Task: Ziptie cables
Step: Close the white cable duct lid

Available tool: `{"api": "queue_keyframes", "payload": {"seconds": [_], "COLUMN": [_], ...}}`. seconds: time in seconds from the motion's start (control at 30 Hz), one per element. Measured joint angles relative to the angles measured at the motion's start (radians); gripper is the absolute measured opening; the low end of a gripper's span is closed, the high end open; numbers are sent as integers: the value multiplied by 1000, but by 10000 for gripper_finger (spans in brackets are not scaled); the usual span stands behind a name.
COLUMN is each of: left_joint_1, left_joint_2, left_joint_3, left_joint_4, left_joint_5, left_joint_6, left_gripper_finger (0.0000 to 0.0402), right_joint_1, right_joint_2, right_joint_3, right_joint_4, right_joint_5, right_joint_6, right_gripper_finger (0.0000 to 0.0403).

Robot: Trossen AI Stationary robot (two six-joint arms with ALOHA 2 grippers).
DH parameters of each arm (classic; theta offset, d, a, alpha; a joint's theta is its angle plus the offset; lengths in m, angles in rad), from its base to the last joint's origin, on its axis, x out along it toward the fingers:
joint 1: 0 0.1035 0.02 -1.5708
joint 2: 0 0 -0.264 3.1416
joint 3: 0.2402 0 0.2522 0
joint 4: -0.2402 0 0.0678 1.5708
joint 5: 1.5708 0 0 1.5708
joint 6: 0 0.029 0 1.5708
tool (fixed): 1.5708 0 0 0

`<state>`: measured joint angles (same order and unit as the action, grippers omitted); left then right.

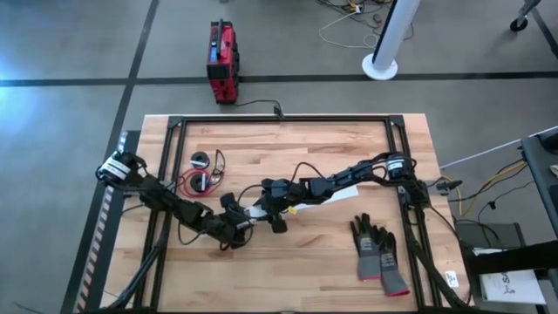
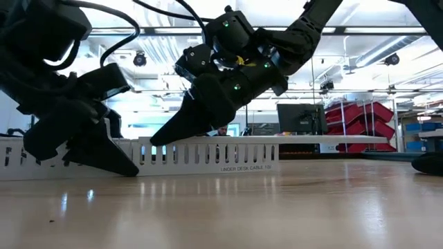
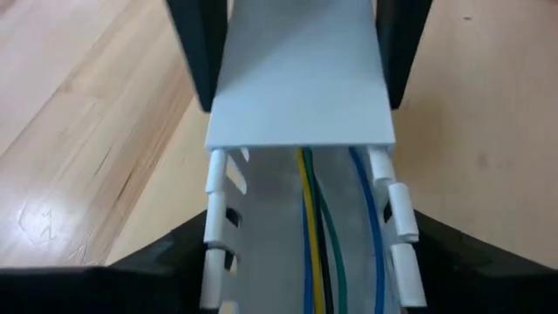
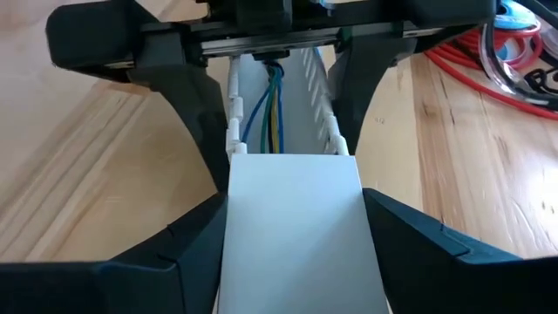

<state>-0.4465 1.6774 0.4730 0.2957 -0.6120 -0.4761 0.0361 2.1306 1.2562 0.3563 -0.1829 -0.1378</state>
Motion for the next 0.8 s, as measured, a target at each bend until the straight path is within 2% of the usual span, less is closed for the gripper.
{"api": "queue_keyframes", "payload": {"seconds": [0.23, 0.5, 0.8], "left_joint_1": [2, 0, -9], "left_joint_2": [-1, -3, -3], "left_joint_3": [6, 0, 1], "left_joint_4": [1, 8, 10], "left_joint_5": [-5, -4, -8], "left_joint_6": [13, -13, -20], "left_gripper_finger": [220, 227, 213], "right_joint_1": [5, 2, -1], "right_joint_2": [4, -10, -14], "right_joint_3": [25, 36, 37], "right_joint_4": [-28, -125, -168], "right_joint_5": [42, 108, 147], "right_joint_6": [6, 11, 29], "right_gripper_finger": [222, 229, 227]}}
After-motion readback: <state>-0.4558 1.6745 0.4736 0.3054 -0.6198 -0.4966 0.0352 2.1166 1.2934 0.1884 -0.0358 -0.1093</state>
